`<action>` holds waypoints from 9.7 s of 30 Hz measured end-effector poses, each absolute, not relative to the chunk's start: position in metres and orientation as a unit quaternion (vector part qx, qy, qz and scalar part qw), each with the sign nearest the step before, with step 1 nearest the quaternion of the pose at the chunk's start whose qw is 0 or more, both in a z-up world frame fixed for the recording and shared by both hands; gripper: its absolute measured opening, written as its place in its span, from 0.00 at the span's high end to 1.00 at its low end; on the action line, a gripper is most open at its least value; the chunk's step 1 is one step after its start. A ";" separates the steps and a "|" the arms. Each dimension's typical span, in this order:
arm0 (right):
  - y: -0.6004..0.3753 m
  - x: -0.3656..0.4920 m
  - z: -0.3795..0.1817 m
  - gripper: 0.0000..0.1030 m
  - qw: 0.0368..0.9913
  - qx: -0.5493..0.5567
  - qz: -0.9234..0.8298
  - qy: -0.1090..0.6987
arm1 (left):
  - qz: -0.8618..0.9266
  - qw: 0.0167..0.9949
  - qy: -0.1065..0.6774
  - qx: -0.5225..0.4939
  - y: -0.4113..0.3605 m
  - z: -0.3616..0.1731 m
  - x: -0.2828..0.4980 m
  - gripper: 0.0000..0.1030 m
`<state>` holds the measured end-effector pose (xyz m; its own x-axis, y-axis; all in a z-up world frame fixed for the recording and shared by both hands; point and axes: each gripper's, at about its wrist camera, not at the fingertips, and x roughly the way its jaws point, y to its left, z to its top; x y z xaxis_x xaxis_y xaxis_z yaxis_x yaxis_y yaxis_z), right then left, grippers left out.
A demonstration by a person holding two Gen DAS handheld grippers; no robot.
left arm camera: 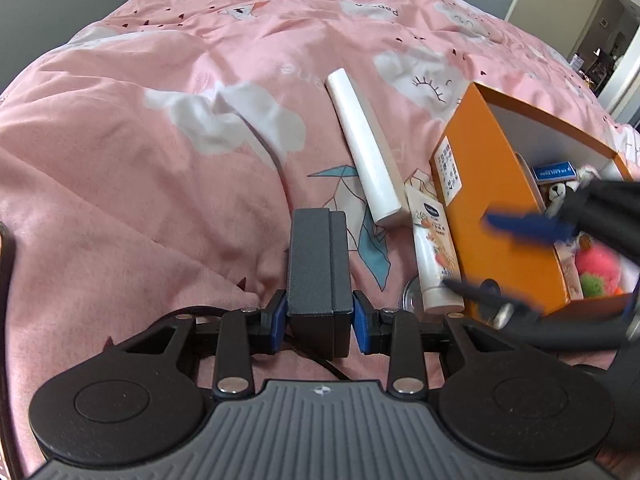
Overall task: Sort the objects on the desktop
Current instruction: 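Grasp the black square case with left tool while right tool reaches toward the round tins, then grasp the stack of clear round tins with right tool while left tool holds the case, then carry the black case with left tool while right tool carries the tins to the box, then lower the round tins into the box with right tool while left tool holds the case above, then lower the black case into the box with left tool and open it, then move both tools back toward the white tube and lotion beside the box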
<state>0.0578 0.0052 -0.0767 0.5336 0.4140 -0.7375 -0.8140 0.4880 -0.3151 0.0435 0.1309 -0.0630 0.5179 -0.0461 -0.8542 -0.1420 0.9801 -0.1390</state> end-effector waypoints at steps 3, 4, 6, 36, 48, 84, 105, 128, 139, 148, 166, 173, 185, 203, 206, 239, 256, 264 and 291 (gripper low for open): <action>0.012 0.047 -0.095 0.73 0.782 -0.373 0.388 0.315 | 0.026 0.866 0.490 -0.097 0.132 -0.063 0.041 0.64; 0.014 0.045 -0.100 0.73 0.776 -0.382 0.387 0.319 | 0.026 0.866 0.490 -0.100 0.132 -0.063 0.041 0.64; 0.017 0.040 -0.105 0.73 0.773 -0.407 0.376 0.310 | 0.025 0.865 0.490 -0.101 0.131 -0.062 0.040 0.64; 0.052 0.026 -0.175 0.58 0.678 -0.564 0.321 0.344 | 0.002 0.866 0.490 -0.104 0.143 -0.066 0.028 0.64; 0.048 0.026 -0.179 0.67 0.692 -0.578 0.302 0.309 | 0.004 0.864 0.490 -0.115 0.146 -0.067 0.028 0.64; 0.034 0.065 -0.110 0.86 0.752 -0.345 0.398 0.395 | 0.007 0.866 0.485 -0.122 0.146 -0.068 0.032 0.64; -0.060 0.080 -0.009 0.86 0.820 -0.091 0.434 0.361 | -0.045 0.920 0.367 -0.133 0.120 0.026 0.028 0.64; -0.161 0.166 -0.059 0.86 0.857 0.116 0.227 0.448 | -0.113 0.925 0.349 -0.099 0.048 0.040 0.092 0.64; -0.151 0.185 -0.090 0.85 0.823 0.150 0.207 0.506 | -0.121 0.918 0.366 -0.095 0.044 0.028 0.121 0.64; -0.145 0.194 -0.102 0.83 0.816 0.142 0.205 0.522 | -0.125 0.913 0.376 -0.091 0.040 0.020 0.136 0.64; -0.151 0.182 -0.088 0.77 0.791 0.071 0.285 0.537 | -0.130 0.904 0.399 -0.079 0.033 0.012 0.151 0.64; -0.150 0.180 -0.088 0.81 0.791 0.051 0.308 0.527 | -0.138 0.901 0.405 -0.074 0.026 0.011 0.156 0.64; -0.153 0.174 -0.092 0.88 0.774 0.091 0.339 0.527 | -0.144 0.898 0.409 -0.072 0.019 0.008 0.158 0.64; -0.163 0.177 -0.081 0.79 0.786 0.089 0.340 0.509 | -0.180 0.881 0.432 0.068 -0.005 -0.004 0.184 0.64; -0.167 0.179 -0.079 0.71 0.793 0.093 0.330 0.504 | -0.194 0.868 0.448 0.093 -0.008 -0.010 0.192 0.64; -0.146 0.233 -0.095 0.70 0.813 -0.004 0.290 0.505 | -0.206 0.844 0.468 0.165 -0.013 -0.026 0.204 0.49; -0.109 0.248 -0.109 0.71 0.782 0.040 0.308 0.540 | -0.093 0.889 0.444 -0.062 0.071 -0.014 0.180 0.71; -0.109 0.261 -0.118 0.71 0.776 0.094 0.291 0.551 | -0.088 0.882 0.456 -0.081 0.075 -0.028 0.175 0.71; -0.109 0.247 -0.099 0.67 0.827 -0.043 0.290 0.479 | -0.024 0.881 0.463 -0.096 0.107 -0.032 0.144 0.71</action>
<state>0.2467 -0.1090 -0.0991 0.3721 0.4384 -0.8182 -0.5217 0.8278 0.2063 0.1439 0.1069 -0.0322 0.5707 -0.1313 -0.8106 -0.0460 0.9805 -0.1911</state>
